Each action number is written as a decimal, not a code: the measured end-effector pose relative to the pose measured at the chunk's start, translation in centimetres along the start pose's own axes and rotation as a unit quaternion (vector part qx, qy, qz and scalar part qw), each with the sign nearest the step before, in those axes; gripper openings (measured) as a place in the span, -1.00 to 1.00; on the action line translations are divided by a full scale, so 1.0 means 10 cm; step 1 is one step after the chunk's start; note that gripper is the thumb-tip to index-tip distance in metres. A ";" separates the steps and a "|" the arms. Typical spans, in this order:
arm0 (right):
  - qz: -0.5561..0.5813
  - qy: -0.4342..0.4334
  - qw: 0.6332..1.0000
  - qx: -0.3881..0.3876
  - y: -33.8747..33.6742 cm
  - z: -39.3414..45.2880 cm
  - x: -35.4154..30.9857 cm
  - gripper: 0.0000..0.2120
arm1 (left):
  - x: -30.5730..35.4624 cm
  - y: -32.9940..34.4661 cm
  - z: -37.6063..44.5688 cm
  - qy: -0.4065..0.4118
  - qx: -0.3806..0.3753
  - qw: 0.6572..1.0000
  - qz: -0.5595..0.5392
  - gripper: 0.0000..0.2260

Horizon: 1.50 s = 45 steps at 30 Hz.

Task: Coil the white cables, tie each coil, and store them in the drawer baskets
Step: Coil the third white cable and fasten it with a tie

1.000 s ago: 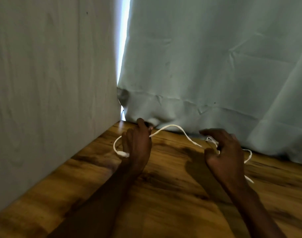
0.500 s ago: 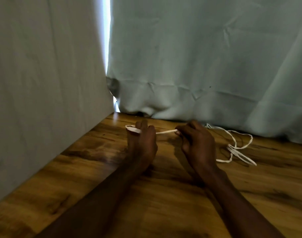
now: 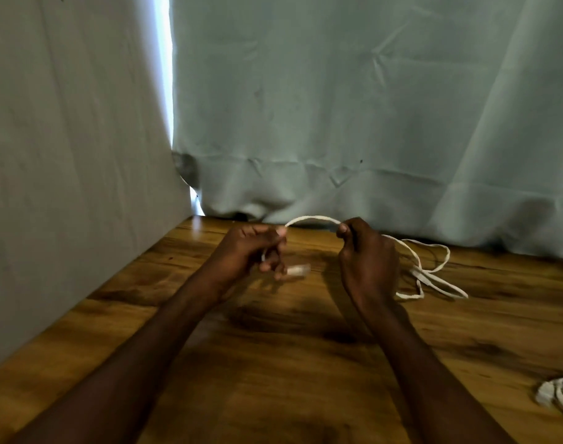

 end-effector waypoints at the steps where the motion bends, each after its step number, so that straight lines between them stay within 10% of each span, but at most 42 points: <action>1: -0.033 -0.014 0.999 -0.037 0.09 -0.02 -0.02 -0.82 | 0.00 0.05 -0.01 -0.027 0.005 0.992 -0.122 -0.72; 7: -0.089 -0.196 0.940 -0.263 0.70 -0.42 -0.48 -0.73 | 0.02 -0.27 0.13 0.033 0.096 0.919 -0.380 -0.60; 12: -0.035 -0.331 0.882 -0.334 0.79 -0.74 -0.80 -0.70 | -0.10 -0.54 0.11 0.043 0.211 0.976 0.026 -0.58; 17: 0.123 -0.341 0.916 -0.170 0.34 -0.53 -0.91 -0.69 | -0.18 -0.33 0.07 0.002 0.102 0.962 0.253 -0.57; 23: 0.332 -0.125 0.927 -0.122 0.19 -0.23 -0.53 -0.90 | -0.44 0.02 0.01 -0.141 -0.046 0.987 0.056 -0.50; 31: 0.411 -0.012 0.908 -0.086 0.10 -0.12 -0.35 -0.90 | -0.51 0.31 -0.07 -0.207 -0.166 0.928 -0.261 -0.68; 39: 0.067 -0.161 0.939 -0.296 0.75 -0.40 -0.43 -0.60 | -0.26 0.03 0.07 -0.116 -0.112 0.837 -0.523 -0.82; 45: -0.054 -0.179 0.934 -0.304 0.72 -0.54 -0.55 -0.63 | -0.16 -0.43 0.14 -0.062 -0.027 0.868 -0.492 -0.62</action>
Point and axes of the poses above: each hand's wrist, its own z-axis towards the middle knuckle, its own y-axis out of the palm, x = y × z, the point moved 8 cm from there along z, towards the middle knuckle, and after that the axes turned 10 degrees about -z, right-handed, at the moved point
